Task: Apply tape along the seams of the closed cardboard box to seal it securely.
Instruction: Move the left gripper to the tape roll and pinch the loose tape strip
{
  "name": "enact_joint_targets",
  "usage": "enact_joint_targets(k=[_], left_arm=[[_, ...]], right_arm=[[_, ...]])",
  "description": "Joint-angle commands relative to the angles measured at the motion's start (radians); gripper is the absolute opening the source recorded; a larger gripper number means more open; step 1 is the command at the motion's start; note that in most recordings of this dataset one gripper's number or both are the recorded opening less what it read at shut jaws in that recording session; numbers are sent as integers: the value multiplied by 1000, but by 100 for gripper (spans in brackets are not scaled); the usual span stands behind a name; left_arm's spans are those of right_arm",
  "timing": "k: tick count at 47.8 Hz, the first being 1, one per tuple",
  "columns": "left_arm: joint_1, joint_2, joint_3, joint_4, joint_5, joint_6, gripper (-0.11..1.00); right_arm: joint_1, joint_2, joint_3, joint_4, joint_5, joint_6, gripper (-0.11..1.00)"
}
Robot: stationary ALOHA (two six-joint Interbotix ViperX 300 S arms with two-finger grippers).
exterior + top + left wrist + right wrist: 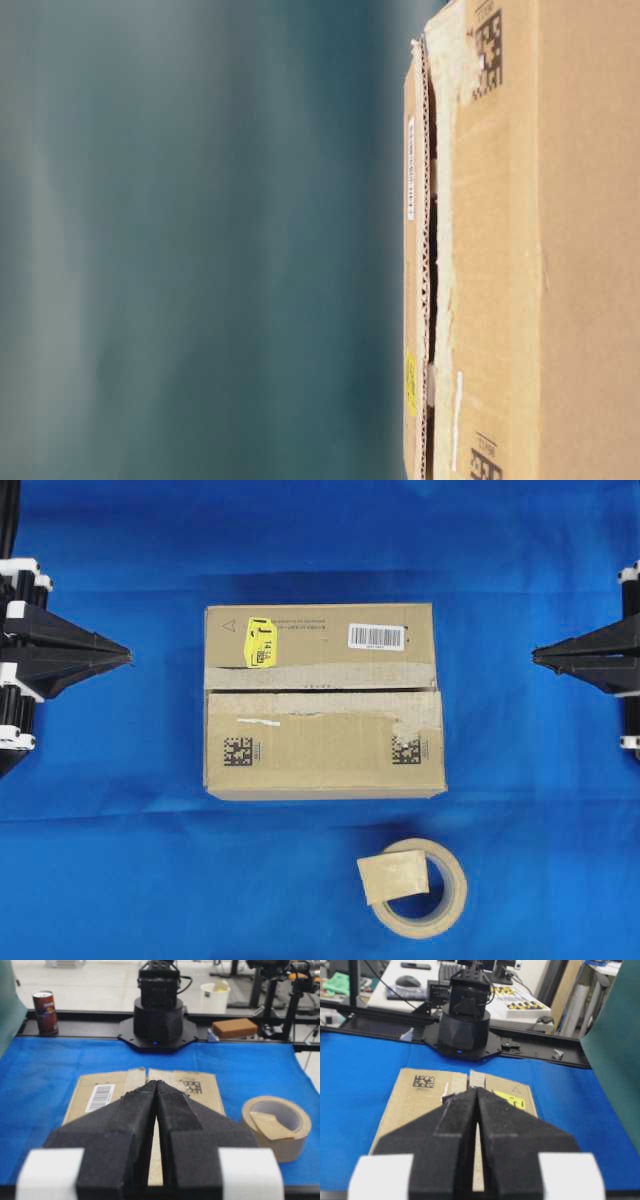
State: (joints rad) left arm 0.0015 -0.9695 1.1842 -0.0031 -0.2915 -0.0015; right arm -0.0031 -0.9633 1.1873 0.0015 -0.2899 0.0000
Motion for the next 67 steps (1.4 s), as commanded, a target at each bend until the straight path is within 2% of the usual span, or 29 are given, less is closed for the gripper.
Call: enact_joint_targets(k=[1,4,9,12,15,17,22,32,34,38,44,46,47,53,59,67], left_arm=[[0,12,-15,-2,5,55,0],[-6,14,-15,-5,2,100,0],[-57,15,-21,-6,-26,222,0],[-92,20,-23,-5,-55,239,0],[-126,28,-21,-6,-80,347,0],[-155,38,-23,-6,-89,387,0],[-215,91,-32,-5,-117,446,0],[-293,245,-61,-8,-147,637,2],[-299,285,-72,-8,-158,666,7],[-302,344,-87,-11,-176,709,25],[-304,451,-133,-9,-176,767,64],[-305,489,-150,-9,-172,795,75],[-307,509,-160,-9,-169,811,77],[-316,650,-239,-11,-156,934,67],[-324,798,-339,-15,-143,1045,67],[-347,971,-483,-15,-75,1154,67]], right_arm=[[2,11,-38,3,-2,9,2],[0,20,-46,6,20,8,2],[2,34,-61,8,51,8,1],[0,40,-64,11,55,9,1],[2,41,-71,14,57,9,1],[2,41,-72,15,55,9,2],[2,40,-80,15,57,9,1],[0,41,-87,15,55,9,1],[2,41,-86,15,55,8,2],[0,44,-87,17,52,9,2],[2,48,-87,18,48,8,2],[0,48,-86,18,48,9,2],[2,48,-87,18,46,9,2],[0,48,-87,18,46,8,2],[0,48,-87,18,46,8,2],[2,46,-87,18,46,8,2]])
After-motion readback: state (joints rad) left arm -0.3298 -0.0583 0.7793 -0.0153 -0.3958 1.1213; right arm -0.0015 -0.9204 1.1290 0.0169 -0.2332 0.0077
